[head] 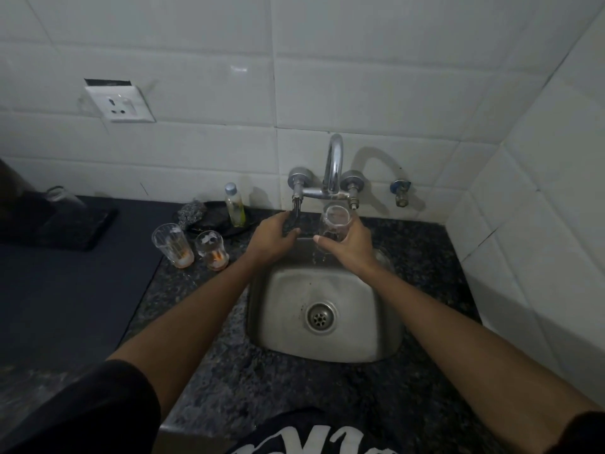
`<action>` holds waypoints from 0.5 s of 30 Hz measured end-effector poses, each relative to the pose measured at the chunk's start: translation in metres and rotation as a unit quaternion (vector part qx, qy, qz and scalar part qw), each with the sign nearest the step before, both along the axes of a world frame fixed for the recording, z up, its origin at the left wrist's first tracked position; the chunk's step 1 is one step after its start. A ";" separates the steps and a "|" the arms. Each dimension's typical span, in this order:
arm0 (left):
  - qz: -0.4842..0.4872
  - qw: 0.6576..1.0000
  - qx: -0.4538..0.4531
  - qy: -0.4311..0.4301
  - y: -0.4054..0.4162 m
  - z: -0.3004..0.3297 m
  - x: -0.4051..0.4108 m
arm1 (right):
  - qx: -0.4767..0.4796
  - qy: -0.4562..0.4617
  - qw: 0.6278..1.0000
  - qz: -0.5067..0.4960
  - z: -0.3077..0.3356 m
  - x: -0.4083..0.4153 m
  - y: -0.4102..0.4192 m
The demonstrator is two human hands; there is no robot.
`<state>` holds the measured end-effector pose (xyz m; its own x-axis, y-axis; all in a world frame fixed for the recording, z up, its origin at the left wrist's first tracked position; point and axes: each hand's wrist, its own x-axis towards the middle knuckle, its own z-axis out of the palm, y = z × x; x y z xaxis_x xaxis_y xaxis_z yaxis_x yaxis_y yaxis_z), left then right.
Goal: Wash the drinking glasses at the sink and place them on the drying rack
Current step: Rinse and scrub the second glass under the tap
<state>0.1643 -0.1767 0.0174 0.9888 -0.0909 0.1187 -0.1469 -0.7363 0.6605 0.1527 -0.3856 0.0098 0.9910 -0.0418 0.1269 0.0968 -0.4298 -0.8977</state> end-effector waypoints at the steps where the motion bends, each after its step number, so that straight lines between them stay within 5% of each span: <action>1: 0.003 1.000 0.002 0.002 0.000 0.000 0.000 | -0.003 -0.003 1.000 0.000 0.001 0.000 0.000; 15: 0.019 0.999 0.020 0.016 -0.002 -0.002 -0.005 | -0.042 -0.065 0.997 0.013 0.015 -0.015 0.004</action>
